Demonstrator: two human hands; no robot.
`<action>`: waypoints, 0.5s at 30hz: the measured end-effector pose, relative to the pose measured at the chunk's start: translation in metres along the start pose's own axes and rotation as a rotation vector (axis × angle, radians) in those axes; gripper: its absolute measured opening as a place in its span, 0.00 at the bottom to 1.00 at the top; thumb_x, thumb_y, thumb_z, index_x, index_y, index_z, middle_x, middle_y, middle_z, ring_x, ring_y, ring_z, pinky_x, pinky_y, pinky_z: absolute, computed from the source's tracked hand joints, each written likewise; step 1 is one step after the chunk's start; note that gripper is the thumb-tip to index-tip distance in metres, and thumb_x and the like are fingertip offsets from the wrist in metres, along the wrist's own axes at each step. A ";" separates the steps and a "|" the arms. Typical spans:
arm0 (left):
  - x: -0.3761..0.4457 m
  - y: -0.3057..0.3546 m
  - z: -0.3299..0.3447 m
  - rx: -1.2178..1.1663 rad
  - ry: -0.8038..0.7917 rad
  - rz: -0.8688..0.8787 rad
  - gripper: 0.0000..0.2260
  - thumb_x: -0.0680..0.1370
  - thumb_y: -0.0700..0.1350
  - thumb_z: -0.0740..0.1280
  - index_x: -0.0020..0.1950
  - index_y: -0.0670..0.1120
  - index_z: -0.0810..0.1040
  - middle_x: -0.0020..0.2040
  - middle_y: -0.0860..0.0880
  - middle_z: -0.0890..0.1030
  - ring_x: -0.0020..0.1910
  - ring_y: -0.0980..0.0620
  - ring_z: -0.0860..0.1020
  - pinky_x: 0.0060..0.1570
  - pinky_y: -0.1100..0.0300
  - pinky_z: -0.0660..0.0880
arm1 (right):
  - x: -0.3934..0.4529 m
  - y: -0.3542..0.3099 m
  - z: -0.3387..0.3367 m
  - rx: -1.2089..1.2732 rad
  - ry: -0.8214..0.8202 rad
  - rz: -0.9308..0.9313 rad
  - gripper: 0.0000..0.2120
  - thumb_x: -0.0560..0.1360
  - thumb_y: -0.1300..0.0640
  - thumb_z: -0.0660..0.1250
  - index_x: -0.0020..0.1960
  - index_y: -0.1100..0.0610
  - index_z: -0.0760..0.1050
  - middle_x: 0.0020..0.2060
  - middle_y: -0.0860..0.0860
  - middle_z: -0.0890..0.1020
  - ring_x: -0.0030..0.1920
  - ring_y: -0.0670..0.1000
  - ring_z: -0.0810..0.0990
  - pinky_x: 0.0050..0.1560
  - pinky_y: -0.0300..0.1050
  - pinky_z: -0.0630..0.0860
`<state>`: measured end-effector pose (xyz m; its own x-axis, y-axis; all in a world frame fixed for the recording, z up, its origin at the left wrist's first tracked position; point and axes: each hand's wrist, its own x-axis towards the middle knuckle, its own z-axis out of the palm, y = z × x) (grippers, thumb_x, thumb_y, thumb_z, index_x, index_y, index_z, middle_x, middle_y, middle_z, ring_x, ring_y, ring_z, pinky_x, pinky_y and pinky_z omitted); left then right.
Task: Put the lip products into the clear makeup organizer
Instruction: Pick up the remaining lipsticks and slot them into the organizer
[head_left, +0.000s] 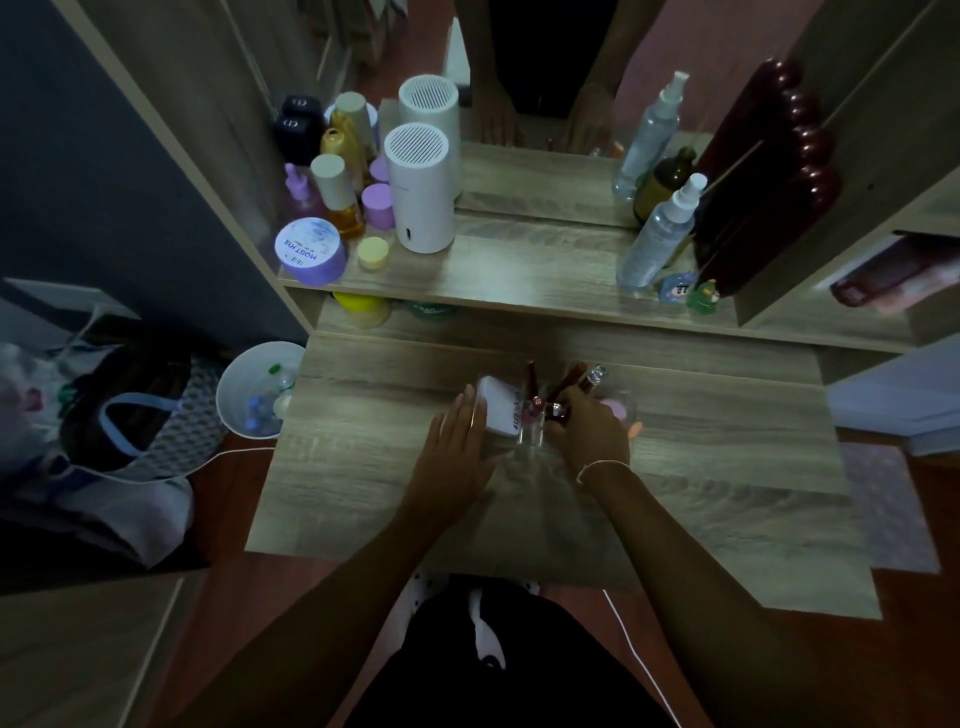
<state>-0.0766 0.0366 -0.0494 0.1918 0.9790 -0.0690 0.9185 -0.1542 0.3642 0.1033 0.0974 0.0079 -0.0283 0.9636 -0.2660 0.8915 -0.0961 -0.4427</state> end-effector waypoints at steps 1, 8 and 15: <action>0.001 0.001 -0.001 0.005 0.009 0.013 0.35 0.78 0.54 0.62 0.75 0.41 0.47 0.76 0.37 0.53 0.75 0.43 0.49 0.72 0.44 0.50 | 0.000 0.001 0.000 0.010 -0.002 0.007 0.11 0.73 0.57 0.68 0.54 0.58 0.75 0.45 0.58 0.82 0.47 0.59 0.80 0.47 0.50 0.78; 0.010 0.008 -0.008 -0.028 0.063 0.077 0.31 0.78 0.50 0.64 0.74 0.39 0.53 0.75 0.36 0.56 0.75 0.42 0.52 0.72 0.43 0.49 | -0.005 0.003 -0.004 0.060 0.010 0.016 0.12 0.72 0.58 0.68 0.55 0.57 0.75 0.44 0.58 0.81 0.48 0.59 0.79 0.48 0.51 0.78; 0.032 0.024 -0.024 -0.120 0.263 0.117 0.21 0.79 0.43 0.61 0.71 0.38 0.64 0.71 0.37 0.69 0.72 0.41 0.65 0.71 0.41 0.54 | -0.013 0.005 -0.038 0.113 0.382 -0.095 0.04 0.73 0.57 0.67 0.45 0.56 0.80 0.41 0.57 0.81 0.45 0.58 0.78 0.45 0.49 0.73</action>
<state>-0.0569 0.0669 -0.0208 0.1834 0.9588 0.2168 0.8450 -0.2664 0.4636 0.1250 0.0936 0.0420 0.0806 0.9908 0.1084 0.8370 -0.0082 -0.5471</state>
